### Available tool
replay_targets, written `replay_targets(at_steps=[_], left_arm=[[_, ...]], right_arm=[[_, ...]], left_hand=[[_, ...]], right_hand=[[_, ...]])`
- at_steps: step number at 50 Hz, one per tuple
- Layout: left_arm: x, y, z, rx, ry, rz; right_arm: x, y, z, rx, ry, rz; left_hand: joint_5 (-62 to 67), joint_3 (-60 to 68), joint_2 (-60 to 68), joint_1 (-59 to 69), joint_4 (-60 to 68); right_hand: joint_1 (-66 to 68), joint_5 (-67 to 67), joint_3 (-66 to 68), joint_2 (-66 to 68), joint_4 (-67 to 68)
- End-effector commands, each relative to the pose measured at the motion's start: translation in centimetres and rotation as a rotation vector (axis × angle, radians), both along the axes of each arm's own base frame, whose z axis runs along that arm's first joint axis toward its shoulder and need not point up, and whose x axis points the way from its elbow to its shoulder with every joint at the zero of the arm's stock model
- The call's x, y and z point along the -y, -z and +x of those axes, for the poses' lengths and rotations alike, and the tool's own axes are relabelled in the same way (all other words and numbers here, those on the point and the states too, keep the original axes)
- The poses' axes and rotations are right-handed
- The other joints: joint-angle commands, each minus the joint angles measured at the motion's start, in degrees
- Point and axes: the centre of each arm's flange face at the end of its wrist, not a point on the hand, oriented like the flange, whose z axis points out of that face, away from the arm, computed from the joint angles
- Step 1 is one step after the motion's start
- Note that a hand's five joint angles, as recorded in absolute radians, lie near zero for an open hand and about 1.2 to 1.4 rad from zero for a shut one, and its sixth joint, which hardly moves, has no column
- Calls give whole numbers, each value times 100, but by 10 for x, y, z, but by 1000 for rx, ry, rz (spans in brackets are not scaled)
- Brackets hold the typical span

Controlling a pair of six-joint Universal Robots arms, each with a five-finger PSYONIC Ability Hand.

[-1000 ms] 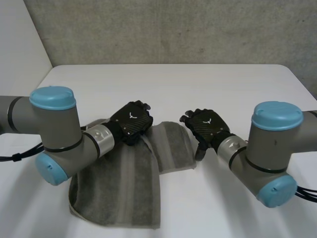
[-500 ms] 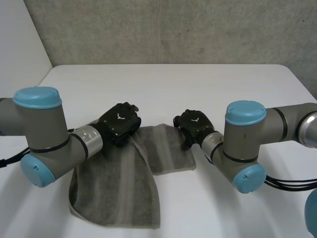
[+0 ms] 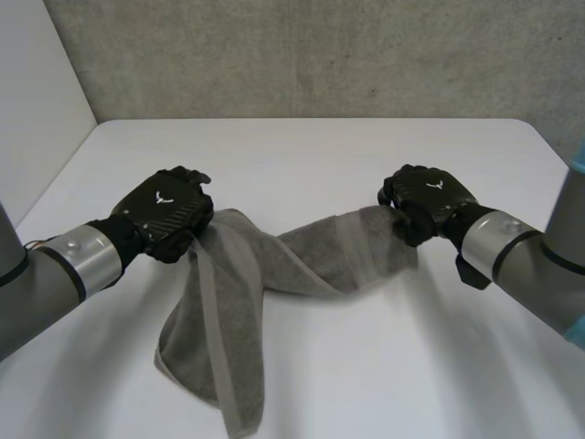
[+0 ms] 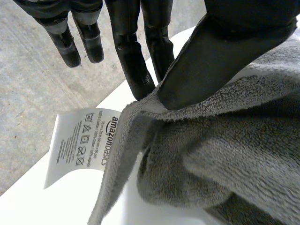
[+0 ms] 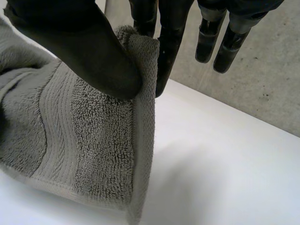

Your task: Fold the towel.

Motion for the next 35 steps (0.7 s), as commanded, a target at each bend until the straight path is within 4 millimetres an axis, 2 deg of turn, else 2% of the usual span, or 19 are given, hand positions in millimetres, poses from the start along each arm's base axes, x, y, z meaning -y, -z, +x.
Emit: replay_targets(at_steps=[1, 5, 7, 8, 9, 10, 11, 12, 13, 15, 17, 21, 24, 26, 27, 29, 31, 32, 35], left_arm=[[18, -7, 0, -41, -11, -59], [43, -17, -9, -83, -14, -116], [66, -47, -17, -159, -27, -186], [66, -47, -17, -159, -27, -186], [74, -67, -18, -204, -45, -230], [74, -67, -18, -204, -45, -231], [80, -87, -19, -248, -59, -278], [82, -113, -18, -300, -64, -348], [82, -113, -18, -300, -64, -348], [73, -172, -5, -412, -61, -520], [70, -190, 1, -457, -54, -578], [71, -202, 21, -531, -60, -633], [79, -188, 36, -560, -52, -596], [79, -177, 40, -562, -29, -560], [78, -164, 43, -554, -4, -521], [75, -148, 42, -540, 28, -470], [68, -112, 41, -505, 74, -372], [68, -112, 41, -505, 74, -371], [60, -77, 43, -481, 100, -268]], right_arm=[[5, -3, 9, -99, -70, -100], [23, -18, 30, -77, -75, -179], [46, -63, 43, -22, -1, -329], [46, -63, 43, -21, 0, -330], [55, -94, 43, 25, 50, -414], [59, -126, 42, 87, 88, -484], [59, -126, 42, 87, 88, -484], [58, -158, 36, 163, 121, -543], [58, -158, 36, 163, 122, -544], [48, -206, 21, 307, 152, -634], [47, -218, 12, 347, 168, -660], [49, -212, -3, 332, 193, -639], [44, -192, -10, 294, 178, -576], [40, -164, -12, 253, 153, -492], [40, -164, -12, 253, 153, -491], [35, -134, -15, 192, 146, -406], [34, -119, -19, 151, 154, -365], [34, -118, -19, 151, 154, -364], [33, -88, -34, 64, 186, -285]], left_hand=[[457, -293, 524, 720, -336], [457, -293, 524, 720, -336], [457, -293, 524, 720, -336], [457, -293, 524, 720, -336], [457, -293, 524, 720, -336], [457, -293, 524, 720, -336], [457, -293, 524, 720, -336], [457, -293, 524, 720, -336], [457, -293, 524, 720, -336], [457, -293, 524, 720, -336], [457, -293, 524, 720, -336], [457, -293, 524, 720, -336], [457, -293, 524, 720, -336], [457, -293, 524, 720, -336], [457, -293, 524, 720, -336], [457, -293, 524, 720, -336], [457, -293, 524, 720, -336], [457, -293, 524, 720, -336], [457, -293, 524, 720, -336]], right_hand=[[570, 414, -245, 584, -437], [570, 414, -245, 584, -437], [570, 414, -245, 584, -437], [570, 414, -245, 584, -437], [570, 414, -245, 584, -437], [570, 414, -245, 584, -437], [570, 414, -245, 584, -437], [570, 414, -245, 584, -437], [570, 414, -245, 584, -437], [570, 414, -245, 584, -437], [570, 414, -245, 584, -437], [570, 414, -245, 584, -437], [570, 414, -245, 584, -437], [570, 414, -245, 584, -437], [570, 414, -245, 584, -437], [570, 414, -245, 584, -437], [570, 414, -245, 584, -437], [570, 414, -245, 584, -437], [570, 414, -245, 584, -437]])
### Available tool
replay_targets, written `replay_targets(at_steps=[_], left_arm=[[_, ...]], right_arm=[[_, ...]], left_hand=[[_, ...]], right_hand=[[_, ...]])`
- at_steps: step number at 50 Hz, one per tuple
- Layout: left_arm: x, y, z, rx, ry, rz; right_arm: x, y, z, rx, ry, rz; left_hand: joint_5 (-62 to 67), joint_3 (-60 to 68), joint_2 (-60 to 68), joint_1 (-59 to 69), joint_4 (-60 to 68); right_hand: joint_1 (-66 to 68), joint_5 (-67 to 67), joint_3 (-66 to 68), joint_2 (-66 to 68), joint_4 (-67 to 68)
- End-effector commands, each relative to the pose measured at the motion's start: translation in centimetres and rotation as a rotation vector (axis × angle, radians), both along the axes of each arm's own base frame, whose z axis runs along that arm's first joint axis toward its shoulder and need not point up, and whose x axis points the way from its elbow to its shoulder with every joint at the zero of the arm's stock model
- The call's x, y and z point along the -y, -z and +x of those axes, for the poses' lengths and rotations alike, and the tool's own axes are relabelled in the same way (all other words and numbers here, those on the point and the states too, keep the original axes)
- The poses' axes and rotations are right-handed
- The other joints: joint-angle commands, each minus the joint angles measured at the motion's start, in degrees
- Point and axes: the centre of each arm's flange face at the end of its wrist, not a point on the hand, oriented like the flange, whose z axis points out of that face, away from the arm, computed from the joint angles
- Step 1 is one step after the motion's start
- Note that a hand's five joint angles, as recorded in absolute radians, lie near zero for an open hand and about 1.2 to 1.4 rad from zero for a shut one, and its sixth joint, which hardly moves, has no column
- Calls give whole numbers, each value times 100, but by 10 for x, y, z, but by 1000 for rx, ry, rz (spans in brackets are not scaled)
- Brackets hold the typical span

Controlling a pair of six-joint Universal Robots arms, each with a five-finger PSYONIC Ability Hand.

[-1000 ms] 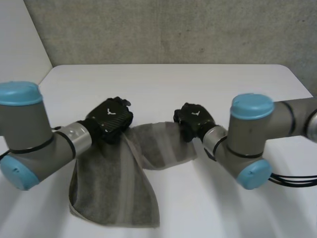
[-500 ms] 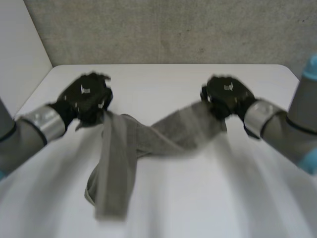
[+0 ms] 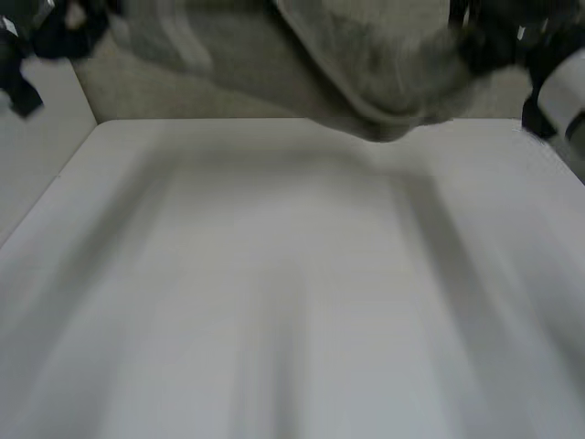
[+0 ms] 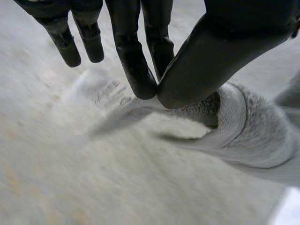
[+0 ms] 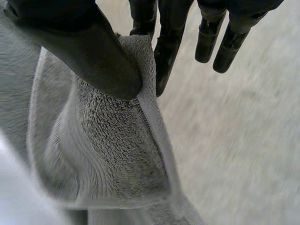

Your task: Fold the towel.

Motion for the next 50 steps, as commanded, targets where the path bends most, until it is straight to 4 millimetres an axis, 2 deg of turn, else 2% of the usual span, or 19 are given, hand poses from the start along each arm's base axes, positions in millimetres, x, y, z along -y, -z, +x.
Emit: replay_targets(at_steps=[1, 2, 3, 4, 5, 6, 7, 8, 9, 10, 11, 12, 18, 20, 32, 38, 44, 46, 50], left_arm=[[-19, 84, 2, 92, 125, 216], [-19, 84, 2, 92, 125, 216], [-23, 98, 3, 101, 143, 254], [-28, 111, 3, 109, 165, 296], [-28, 112, 3, 109, 166, 296], [-32, 125, 1, 116, 193, 337], [-33, 125, 1, 116, 193, 338], [-35, 135, 1, 125, 211, 368], [-35, 143, 3, 136, 215, 383], [-35, 143, 4, 136, 215, 383], [-36, 147, 6, 154, 213, 381], [-35, 149, 9, 179, 199, 358], [-31, 148, 20, 239, 136, 310], [-31, 140, 23, 264, 117, 294], [-27, 117, 30, 258, 95, 346], [-31, 119, 22, 246, 101, 390], [-28, 129, 0, 231, 53, 422], [-25, 132, -7, 228, 39, 428], [-9, 148, -24, 222, 0, 471]], right_arm=[[-8, 71, -22, -156, 50, 210], [-14, 87, -24, -189, 49, 256], [-14, 87, -24, -189, 49, 257], [-20, 104, -26, -223, 42, 310], [-21, 104, -26, -223, 42, 311], [-27, 119, -27, -257, 37, 357], [-32, 134, -28, -293, 30, 402], [-33, 134, -28, -294, 30, 402], [-36, 146, -29, -329, 26, 434], [-38, 153, -30, -360, 26, 449], [-38, 153, -30, -360, 26, 449], [-39, 156, -32, -382, 29, 456], [-39, 153, -35, -402, 32, 463], [-38, 152, -35, -401, 33, 457], [-43, 148, -31, -388, 21, 448], [-46, 144, -32, -368, 33, 450], [-51, 138, -34, -359, 41, 439], [-62, 124, -34, -351, 35, 396], [-75, 115, -31, -348, 23, 363]], left_hand=[[383, -293, 319, 693, -336], [383, -293, 319, 693, -336], [383, -293, 319, 693, -336], [383, -293, 319, 693, -336], [383, -293, 319, 693, -336], [383, -293, 319, 693, -336], [383, -293, 319, 693, -336], [383, -293, 319, 693, -336], [-348, -293, -412, -38, -336], [-355, -293, -419, -45, -336], [-2587, -293, -2650, -2276, -336], [-3908, -293, -3972, -3598, -336], [-4745, -293, -4809, -4435, -336], [-4946, -293, -5010, -4636, -336], [-4930, -293, -4994, -4620, -336], [-4880, -293, -4944, -4570, -336], [-4897, -293, -4961, -4587, -336], [-4914, -293, -4977, -4603, -336], [-4930, -293, -4994, -4620, -336]], right_hand=[[536, 413, -245, 530, -437], [536, 413, -245, 530, -437], [536, 413, -245, 530, -437], [536, 413, -245, 530, -437], [536, 413, -245, 530, -437], [536, 413, -245, 530, -437], [-1407, -1529, -245, -1412, -437], [-1426, -1549, -245, -1431, -437], [-3924, -4047, -245, -3930, -437], [-5631, -5754, -245, -5637, -437], [-5648, -5771, -245, -5654, -437], [-6464, -6587, -245, -6470, -437], [-6464, -6587, -245, -6470, -437], [-6464, -6587, -245, -6470, -437], [-6464, -6587, -245, -6470, -437], [-6464, -6587, -245, -6470, -437], [-6464, -6587, -245, -6470, -437], [-6464, -6587, -245, -6470, -437], [-6464, -6587, -245, -6470, -437]])
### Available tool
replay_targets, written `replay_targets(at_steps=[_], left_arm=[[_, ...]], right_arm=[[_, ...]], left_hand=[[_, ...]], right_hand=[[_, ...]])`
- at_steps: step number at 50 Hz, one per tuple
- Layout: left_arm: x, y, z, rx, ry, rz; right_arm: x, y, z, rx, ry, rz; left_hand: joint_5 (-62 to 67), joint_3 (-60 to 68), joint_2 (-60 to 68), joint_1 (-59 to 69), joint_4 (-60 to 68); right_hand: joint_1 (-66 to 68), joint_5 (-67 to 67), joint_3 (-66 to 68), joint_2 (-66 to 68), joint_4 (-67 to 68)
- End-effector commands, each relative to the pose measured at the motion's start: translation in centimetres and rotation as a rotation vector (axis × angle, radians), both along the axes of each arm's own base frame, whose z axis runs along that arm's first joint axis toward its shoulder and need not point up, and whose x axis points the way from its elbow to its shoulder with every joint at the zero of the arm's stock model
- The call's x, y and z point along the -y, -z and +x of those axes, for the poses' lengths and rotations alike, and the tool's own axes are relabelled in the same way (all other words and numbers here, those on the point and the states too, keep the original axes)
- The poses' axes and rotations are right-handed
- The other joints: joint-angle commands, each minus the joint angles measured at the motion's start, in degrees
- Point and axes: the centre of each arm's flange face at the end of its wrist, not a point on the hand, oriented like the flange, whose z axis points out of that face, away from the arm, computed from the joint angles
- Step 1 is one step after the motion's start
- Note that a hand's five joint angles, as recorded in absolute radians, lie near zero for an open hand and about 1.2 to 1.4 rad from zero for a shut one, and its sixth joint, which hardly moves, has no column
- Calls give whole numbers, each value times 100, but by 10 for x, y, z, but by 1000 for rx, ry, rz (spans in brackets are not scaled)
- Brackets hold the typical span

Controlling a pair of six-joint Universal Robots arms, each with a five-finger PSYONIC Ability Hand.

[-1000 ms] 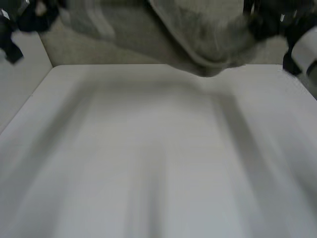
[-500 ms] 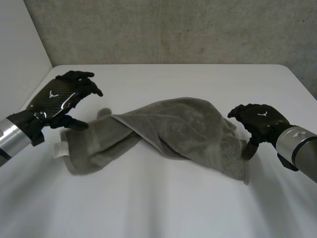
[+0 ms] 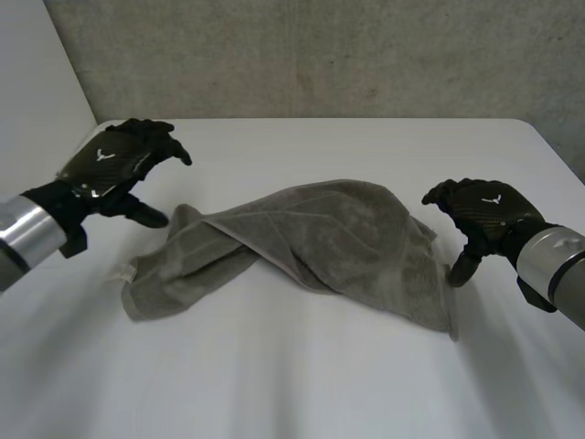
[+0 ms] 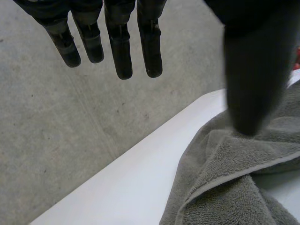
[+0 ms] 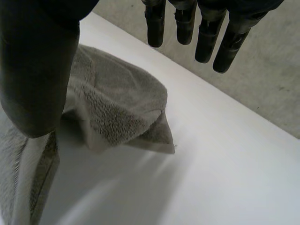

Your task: Fold the towel.

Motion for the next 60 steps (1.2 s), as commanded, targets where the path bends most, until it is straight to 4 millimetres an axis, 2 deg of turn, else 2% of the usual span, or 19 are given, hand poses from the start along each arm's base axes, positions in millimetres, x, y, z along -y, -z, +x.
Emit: replay_targets(at_steps=[1, 2, 4, 5, 7, 12, 26, 29, 31, 37, 40, 42, 43, 45, 46, 47, 49, 56, 60], left_arm=[[25, 25, -25, 8, -76, 64], [25, 25, -25, 8, -76, 64], [31, 31, -27, 12, -85, 90], [36, 37, -29, 18, -88, 119], [38, 43, -35, 27, -76, 150], [47, 68, -48, 94, -74, 228], [57, 100, -65, 225, -124, 173], [57, 103, -70, 227, -115, 173], [56, 102, -71, 226, -110, 171], [48, 93, -76, 223, -95, 164], [39, 87, -74, 224, -91, 171], [28, 71, -68, 224, -93, 155], [28, 71, -68, 224, -93, 155], [23, 64, -66, 220, -92, 150], [16, 60, -63, 220, -94, 151], [10, 56, -61, 220, -95, 154], [5, 52, -58, 220, -102, 154], [-23, 43, -32, 222, -156, 188], [-36, 39, -27, 220, -164, 191]], right_arm=[[-30, -19, 5, 12, -38, -61], [-30, -19, 5, 12, -39, -61], [-49, -16, 16, 12, -92, -54], [-49, -16, 16, 12, -92, -53], [-65, -8, 25, 7, -141, -31], [-76, 2, 33, -1, -173, -24], [-73, 48, 46, -13, -166, 47], [-74, 51, 48, 2, -165, 57], [-76, 57, 51, 15, -168, 72], [-73, 69, 54, 8, -173, 82], [-63, 75, 54, 5, -159, 71], [-49, 75, 57, 13, -143, 34], [-49, 75, 57, 13, -143, 34], [-26, 74, 53, 27, -110, 1], [-26, 74, 53, 27, -110, 1], [-16, 73, 51, 31, -96, -9], [-7, 71, 51, 37, -85, -19], [26, 70, 44, 46, -47, -31], [33, 68, 44, 55, -60, -26]], left_hand=[[-8, -293, -225, -271, -336], [-8, -293, -225, -271, -336], [-8, -293, -225, -271, -336], [9, -293, -209, -255, -336], [26, -293, -192, -238, -336], [76, -293, -141, -187, -336], [110, -293, -107, -154, -336], [1069, -293, 851, 805, -336], [3311, -293, 3094, 3048, -336], [4904, -293, 4687, 4640, -336], [5305, -293, 5088, 5042, -336], [5305, -293, 5088, 5042, -336], [5305, -293, 5088, 5042, -336], [5305, -293, 5088, 5042, -336], [5305, -293, 5088, 5042, -336], [5305, -293, 5088, 5042, -336], [5305, -293, 5088, 5042, -336], [5305, -293, 5088, 5042, -336], [5305, -293, 5088, 5042, -336]], right_hand=[[-432, -349, -245, -433, -437], [-432, -349, -245, -433, -437], [-432, -349, -245, -433, -437], [-432, -349, -245, -433, -437], [-432, -349, -245, -433, -437], [-432, -349, -245, -433, -437], [-432, -349, -245, -433, -437], [-432, -349, -245, -433, -437], [-432, -349, -245, -433, -437], [-432, -349, -245, -433, -437], [-356, -273, -245, -357, -437], [2069, 2152, -245, 2068, -437], [2083, 2166, -245, 2082, -437], [5046, 5129, -245, 5045, -437], [5060, 5143, -245, 5059, -437], [5993, 6076, -245, 5992, -437], [6562, 6646, -245, 6561, -437], [6568, 6651, -245, 6567, -437], [6568, 6651, -245, 6567, -437]])
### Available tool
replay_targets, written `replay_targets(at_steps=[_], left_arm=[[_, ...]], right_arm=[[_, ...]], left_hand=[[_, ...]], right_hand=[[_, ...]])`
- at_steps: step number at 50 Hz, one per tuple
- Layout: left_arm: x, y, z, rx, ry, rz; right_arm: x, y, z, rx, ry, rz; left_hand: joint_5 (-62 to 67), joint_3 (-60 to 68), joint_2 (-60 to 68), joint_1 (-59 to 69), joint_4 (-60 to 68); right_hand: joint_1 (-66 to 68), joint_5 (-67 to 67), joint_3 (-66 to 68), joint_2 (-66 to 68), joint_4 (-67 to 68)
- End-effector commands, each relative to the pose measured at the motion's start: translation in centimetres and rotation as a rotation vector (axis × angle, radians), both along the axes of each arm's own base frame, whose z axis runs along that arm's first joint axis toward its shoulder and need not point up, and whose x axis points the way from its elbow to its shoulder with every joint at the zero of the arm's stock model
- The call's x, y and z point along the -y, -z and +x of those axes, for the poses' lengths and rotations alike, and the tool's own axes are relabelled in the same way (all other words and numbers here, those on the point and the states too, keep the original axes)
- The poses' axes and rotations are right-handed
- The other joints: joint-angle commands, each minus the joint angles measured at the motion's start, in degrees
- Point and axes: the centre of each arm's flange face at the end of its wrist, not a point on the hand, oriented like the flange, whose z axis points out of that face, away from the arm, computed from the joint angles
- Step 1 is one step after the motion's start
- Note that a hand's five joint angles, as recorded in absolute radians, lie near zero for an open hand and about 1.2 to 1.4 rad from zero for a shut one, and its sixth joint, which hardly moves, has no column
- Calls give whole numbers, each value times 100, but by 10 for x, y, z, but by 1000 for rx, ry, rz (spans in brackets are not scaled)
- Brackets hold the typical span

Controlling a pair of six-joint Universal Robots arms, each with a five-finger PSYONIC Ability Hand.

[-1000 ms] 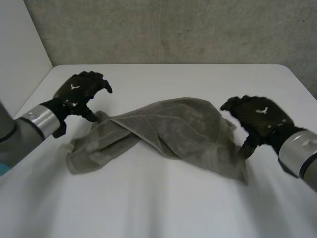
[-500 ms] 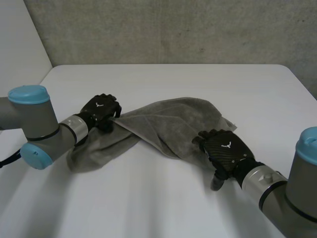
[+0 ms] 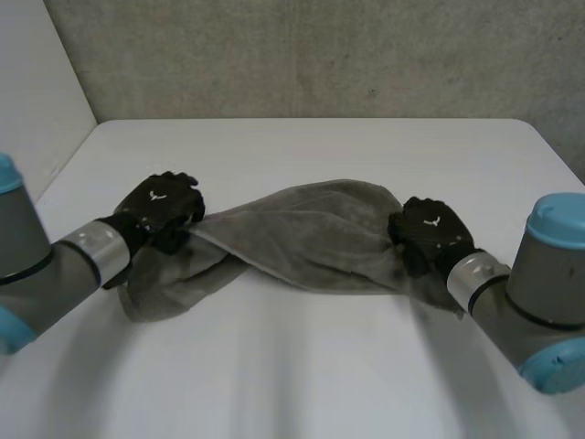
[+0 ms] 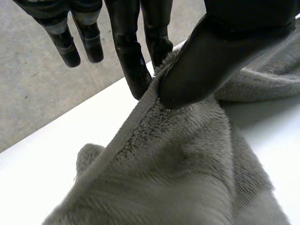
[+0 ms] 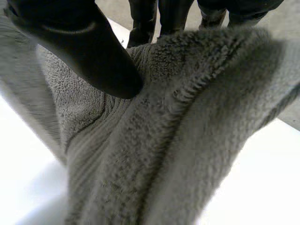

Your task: Fold the towel.

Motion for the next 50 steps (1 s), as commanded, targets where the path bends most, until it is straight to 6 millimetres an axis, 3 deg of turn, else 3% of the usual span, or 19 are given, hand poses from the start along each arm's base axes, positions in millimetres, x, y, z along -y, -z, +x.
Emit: replay_targets(at_steps=[1, 4, 5, 7, 9, 12, 13, 14, 15, 16, 21, 25, 30, 34, 39, 50], left_arm=[[-26, -7, 15, 0, -32, 12], [-37, -11, 18, -1, -36, 8], [-37, -11, 18, -1, -36, 8], [-44, -13, 18, -3, -31, 5], [-50, -12, 17, -5, -17, 10], [-55, -10, 16, -10, 1, 22], [-58, -8, 14, -11, 15, 30], [-60, -6, 13, -11, 22, 38], [-60, -6, 13, -11, 22, 38], [-60, -5, 13, -11, 24, 41], [-58, -7, 11, -14, 28, 30], [-52, -15, 9, -26, 27, 8], [-46, -22, 4, -37, 39, -11], [-40, -27, -4, -64, 53, -13], [-38, -35, -10, -117, 48, 15], [-29, -58, -13, -240, 17, 75]], right_arm=[[22, -5, -3, 15, -4, -3], [30, -5, -3, 20, 6, -8], [42, -6, -6, 27, 29, -19], [42, -6, -6, 27, 29, -19], [73, -3, -19, 15, 107, -49], [79, 5, -21, 1, 134, -33], [79, 10, -22, -11, 146, -15], [79, 10, -22, -12, 146, -15], [76, 13, -24, -29, 154, 12], [76, 13, -24, -29, 154, 13], [57, 1, -30, -40, 145, 43], [28, -29, -33, -24, 134, -20], [6, -47, -34, -11, 116, -55], [-13, -43, -28, -12, 71, -31], [-49, -29, -5, -30, -48, 29], [-65, -13, -2, -44, -84, 87]], left_hand=[[455, -293, 443, 696, -336], [455, -293, 443, 696, -336], [455, -293, 443, 696, -336], [455, -293, 443, 696, -336], [455, -293, 443, 696, -336], [455, -293, 443, 696, -336], [455, -293, 443, 696, -336], [455, -293, 443, 696, -336], [455, -293, 443, 696, -336], [455, -293, 443, 696, -336], [455, -293, 443, 696, -336], [455, -293, 443, 696, -336], [455, -293, 443, 696, -336], [455, -293, 443, 696, -336], [455, -293, 443, 696, -336], [455, -293, 443, 696, -336]], right_hand=[[494, 403, -245, 576, -437], [494, 403, -245, 576, -437], [494, 403, -245, 576, -437], [494, 403, -245, 576, -437], [494, 403, -245, 576, -437], [-358, -448, -245, -276, -437], [-3839, -3929, -245, -3756, -437], [-3873, -3964, -245, -3791, -437], [-6506, -6597, -245, -6424, -437], [-6506, -6597, -245, -6424, -437], [-6506, -6597, -245, -6424, -437], [-6506, -6597, -245, -6424, -437], [-6506, -6597, -245, -6424, -437], [-6506, -6597, -245, -6424, -437], [-6506, -6597, -245, -6424, -437], [-6380, -6470, -245, -6298, -437]])
